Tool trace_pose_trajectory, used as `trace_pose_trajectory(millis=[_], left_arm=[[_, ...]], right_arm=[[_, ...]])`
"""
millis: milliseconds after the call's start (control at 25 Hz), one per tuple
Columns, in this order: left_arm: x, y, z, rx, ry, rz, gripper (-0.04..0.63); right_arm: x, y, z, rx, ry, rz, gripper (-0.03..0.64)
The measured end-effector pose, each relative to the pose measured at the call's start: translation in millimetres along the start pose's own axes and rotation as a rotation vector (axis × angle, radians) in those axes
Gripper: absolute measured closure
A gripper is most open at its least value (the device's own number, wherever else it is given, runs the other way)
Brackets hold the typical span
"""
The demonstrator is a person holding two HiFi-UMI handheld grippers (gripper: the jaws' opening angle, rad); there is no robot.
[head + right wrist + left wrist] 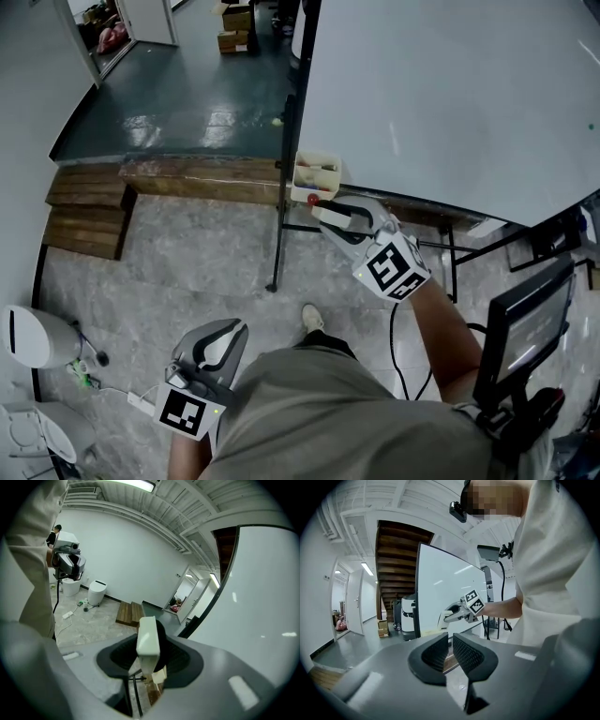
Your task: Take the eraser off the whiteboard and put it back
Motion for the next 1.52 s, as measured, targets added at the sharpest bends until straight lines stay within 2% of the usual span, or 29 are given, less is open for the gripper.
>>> trace_pose_trajectory(millis=[520, 800, 1000, 1520], left_arm=[[-33.1, 6.5, 11.5, 0.009, 0.007, 0.062, 0.557], [-29.1, 8.9, 14.1, 0.013, -0.004, 0.083, 0.557], [-57.9, 28.3, 20.2, 0.014, 0.012, 0.095, 0.557], [-77.5, 44.5, 36.3, 0.023, -0.011, 0.126, 0.557]], right_arm=[[-35.3, -35.6, -56.9, -0.033, 0.015, 0.019, 0.463], [-46.9, -40.2, -65.1, -0.046, 0.005, 0.022, 0.463], [-74.1, -68.0, -96.7, -0.046, 0.000, 0.017, 0.465], [-100.1, -96.5, -121.2, -0.053, 0.004, 0.018, 0.465]])
Point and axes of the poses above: the fingertips, and each gripper's own axes: x forward along the fingers, y to its right, z out of its underside, the point moved 1 cm from there along -x, backward along the fingers, and after that the axes turned 11 degrees about -x, right-handed, at the moved point
